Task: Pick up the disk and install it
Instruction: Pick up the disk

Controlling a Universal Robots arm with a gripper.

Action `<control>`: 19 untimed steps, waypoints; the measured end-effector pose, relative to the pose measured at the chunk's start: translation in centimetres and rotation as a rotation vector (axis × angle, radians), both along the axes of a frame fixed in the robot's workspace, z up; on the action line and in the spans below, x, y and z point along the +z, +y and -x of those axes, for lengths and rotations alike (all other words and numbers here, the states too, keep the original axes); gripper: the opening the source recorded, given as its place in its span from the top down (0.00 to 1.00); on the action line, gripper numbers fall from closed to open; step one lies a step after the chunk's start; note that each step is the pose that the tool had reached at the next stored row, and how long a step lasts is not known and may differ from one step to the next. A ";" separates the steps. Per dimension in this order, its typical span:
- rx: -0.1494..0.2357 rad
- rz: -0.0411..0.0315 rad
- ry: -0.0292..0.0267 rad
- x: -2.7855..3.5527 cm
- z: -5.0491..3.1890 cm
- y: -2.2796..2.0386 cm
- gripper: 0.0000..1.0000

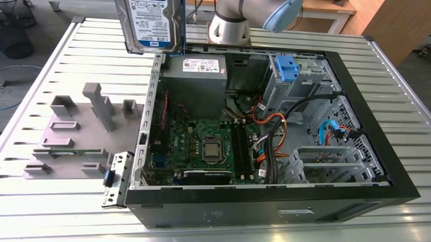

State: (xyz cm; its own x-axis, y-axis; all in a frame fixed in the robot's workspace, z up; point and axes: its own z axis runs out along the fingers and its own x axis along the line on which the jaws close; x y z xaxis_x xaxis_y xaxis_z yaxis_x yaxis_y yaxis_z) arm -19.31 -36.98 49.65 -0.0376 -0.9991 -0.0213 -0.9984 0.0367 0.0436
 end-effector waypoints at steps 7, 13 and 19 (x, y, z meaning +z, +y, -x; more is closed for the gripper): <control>0.000 0.0000 0.0000 0.00 -1.33 0.00 0.65; 0.000 -0.0001 0.0000 0.00 -2.48 0.00 0.65; 0.000 0.0000 0.0000 0.00 -3.57 0.00 0.65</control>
State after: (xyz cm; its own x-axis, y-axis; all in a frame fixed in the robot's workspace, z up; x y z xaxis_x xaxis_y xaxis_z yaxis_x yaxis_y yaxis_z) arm -15.74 -36.98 49.64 -0.0376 -0.9991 -0.0213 -0.9984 0.0367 0.0436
